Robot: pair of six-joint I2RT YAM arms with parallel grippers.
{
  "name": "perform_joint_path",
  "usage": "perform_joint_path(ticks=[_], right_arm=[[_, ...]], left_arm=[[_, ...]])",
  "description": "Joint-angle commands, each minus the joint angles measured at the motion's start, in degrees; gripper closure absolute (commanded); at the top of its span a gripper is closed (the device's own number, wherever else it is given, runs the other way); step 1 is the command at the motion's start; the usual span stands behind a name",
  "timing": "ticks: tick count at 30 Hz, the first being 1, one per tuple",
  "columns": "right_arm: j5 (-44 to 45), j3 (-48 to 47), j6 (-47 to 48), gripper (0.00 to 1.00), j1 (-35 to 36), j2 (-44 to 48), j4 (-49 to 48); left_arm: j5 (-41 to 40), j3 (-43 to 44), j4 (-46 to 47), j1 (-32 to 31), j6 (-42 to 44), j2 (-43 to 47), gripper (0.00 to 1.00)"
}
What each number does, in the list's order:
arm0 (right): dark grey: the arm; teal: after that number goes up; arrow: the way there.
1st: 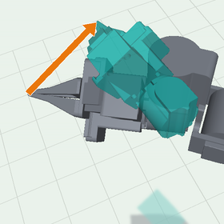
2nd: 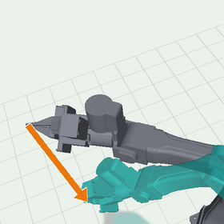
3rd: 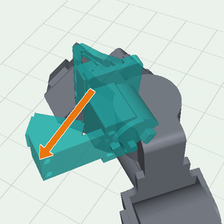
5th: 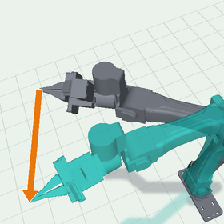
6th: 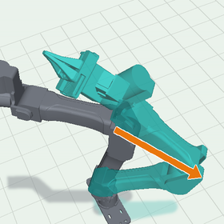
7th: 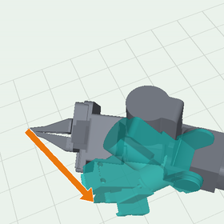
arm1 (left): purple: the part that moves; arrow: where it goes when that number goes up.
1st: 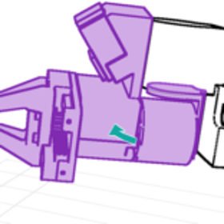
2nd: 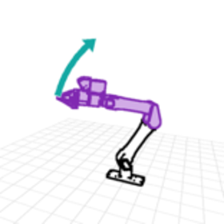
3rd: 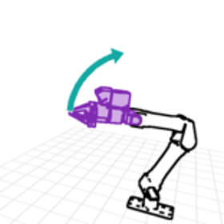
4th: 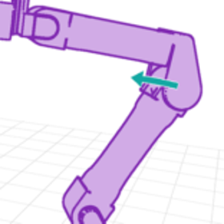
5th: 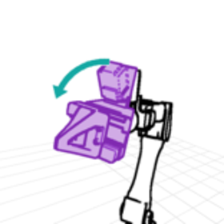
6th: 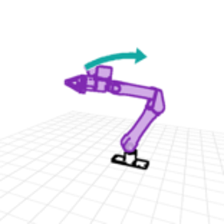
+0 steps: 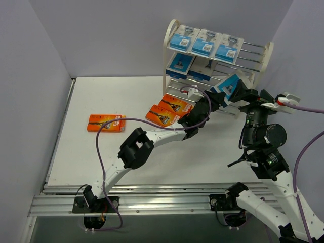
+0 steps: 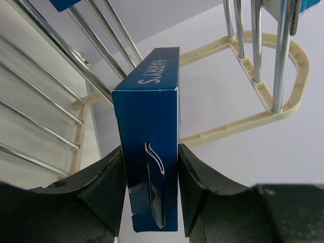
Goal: Place and organize the shaving razors onto the shelf
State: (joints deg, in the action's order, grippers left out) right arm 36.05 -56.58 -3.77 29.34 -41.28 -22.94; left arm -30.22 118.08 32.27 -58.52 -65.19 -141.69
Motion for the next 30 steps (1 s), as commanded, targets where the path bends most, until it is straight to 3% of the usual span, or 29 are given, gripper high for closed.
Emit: perform_joint_path(ticks=[1,30], right_arm=[[1.1,-1.3,0.7,0.09,0.5,0.3,-3.4],[0.9,-1.4,0.1,0.1,0.5,-0.1,-2.9]], left_arm=[[3.0,0.5,0.0,-0.5,1.6,1.2,0.5],[9.6,-4.4,-2.0,-1.2,3.2,3.9,0.49]])
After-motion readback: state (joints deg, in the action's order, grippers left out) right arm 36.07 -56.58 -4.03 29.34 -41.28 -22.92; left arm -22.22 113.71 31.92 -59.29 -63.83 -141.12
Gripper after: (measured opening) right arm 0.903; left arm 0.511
